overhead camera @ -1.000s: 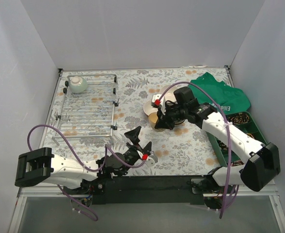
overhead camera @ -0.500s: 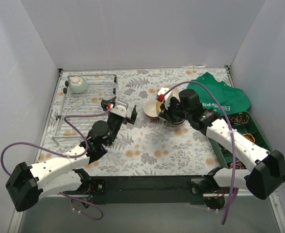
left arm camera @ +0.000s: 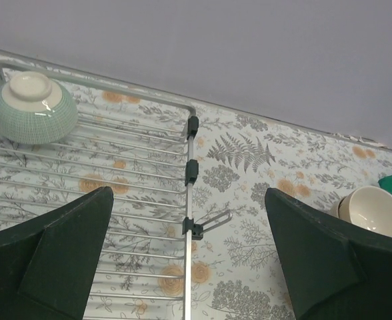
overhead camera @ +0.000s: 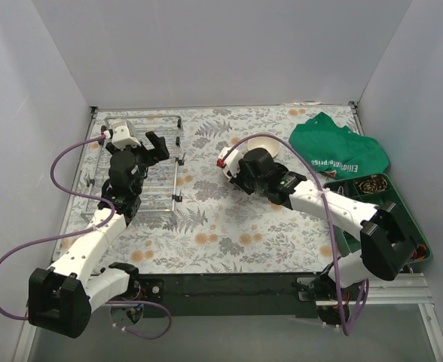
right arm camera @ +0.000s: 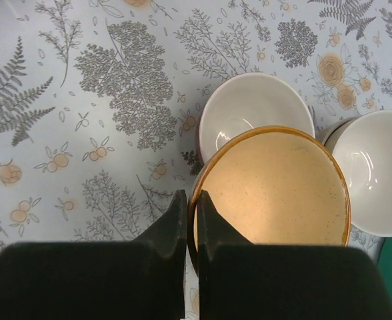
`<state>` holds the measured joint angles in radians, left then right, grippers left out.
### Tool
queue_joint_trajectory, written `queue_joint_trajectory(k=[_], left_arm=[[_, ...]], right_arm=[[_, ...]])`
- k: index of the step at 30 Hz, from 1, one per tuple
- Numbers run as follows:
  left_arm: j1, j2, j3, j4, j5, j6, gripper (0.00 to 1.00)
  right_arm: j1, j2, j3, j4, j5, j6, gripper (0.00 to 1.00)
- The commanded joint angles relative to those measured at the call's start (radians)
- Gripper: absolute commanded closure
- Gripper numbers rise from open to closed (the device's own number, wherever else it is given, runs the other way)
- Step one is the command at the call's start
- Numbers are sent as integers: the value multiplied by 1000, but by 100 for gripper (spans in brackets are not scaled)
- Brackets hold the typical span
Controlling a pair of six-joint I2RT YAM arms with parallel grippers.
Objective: Unload the bowls from the dish rack
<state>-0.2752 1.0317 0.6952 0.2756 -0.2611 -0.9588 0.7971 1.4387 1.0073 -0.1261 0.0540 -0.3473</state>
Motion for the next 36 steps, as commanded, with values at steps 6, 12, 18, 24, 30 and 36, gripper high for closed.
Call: queue_joint_trajectory(k=[6, 12, 18, 24, 30, 36], left_arm=[[7, -5, 33, -55, -3, -12, 2], [7, -13, 32, -56, -7, -1, 2], [8, -24, 29, -53, -9, 5, 2], [7, -30, 24, -49, -9, 9, 2], [7, -33, 24, -49, -9, 14, 2], [7, -33, 23, -46, -9, 14, 2]], right_arm=[[28, 121, 143, 217, 159, -84, 99], [28, 203, 188, 241, 172, -88, 99], [30, 255, 200, 263, 175, -71, 99], [33, 282, 195, 269, 190, -61, 99], [39, 289, 192, 269, 210, -55, 99], [80, 247, 192, 255, 299, -88, 99]])
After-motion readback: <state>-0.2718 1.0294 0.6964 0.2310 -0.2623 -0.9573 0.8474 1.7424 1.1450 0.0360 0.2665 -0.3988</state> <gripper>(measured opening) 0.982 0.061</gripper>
